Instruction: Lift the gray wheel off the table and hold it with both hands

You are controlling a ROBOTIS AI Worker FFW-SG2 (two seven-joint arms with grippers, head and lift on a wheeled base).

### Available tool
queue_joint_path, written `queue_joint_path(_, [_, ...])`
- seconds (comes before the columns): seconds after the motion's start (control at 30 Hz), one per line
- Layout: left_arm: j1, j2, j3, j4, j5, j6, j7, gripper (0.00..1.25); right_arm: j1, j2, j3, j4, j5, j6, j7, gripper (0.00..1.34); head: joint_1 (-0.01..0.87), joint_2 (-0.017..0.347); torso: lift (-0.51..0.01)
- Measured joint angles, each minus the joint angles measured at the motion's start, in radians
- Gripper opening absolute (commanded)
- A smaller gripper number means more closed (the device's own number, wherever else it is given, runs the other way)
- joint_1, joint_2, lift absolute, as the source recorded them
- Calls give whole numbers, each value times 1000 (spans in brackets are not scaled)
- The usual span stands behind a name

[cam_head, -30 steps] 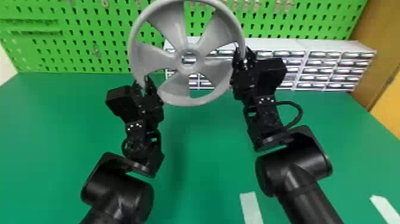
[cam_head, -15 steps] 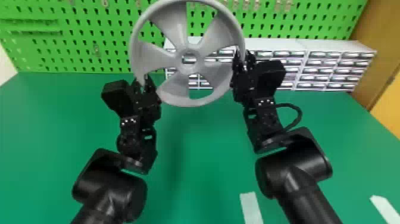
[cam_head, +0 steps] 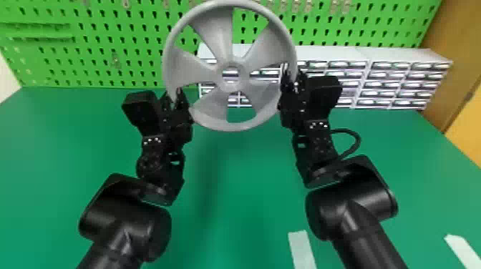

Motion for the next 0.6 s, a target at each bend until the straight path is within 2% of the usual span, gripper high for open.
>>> queue_joint_path(0.6, [-7, -1, 21, -12, -14, 45, -46, 279, 5, -1, 14, 4, -11, 32, -2, 310, 711, 15, -98])
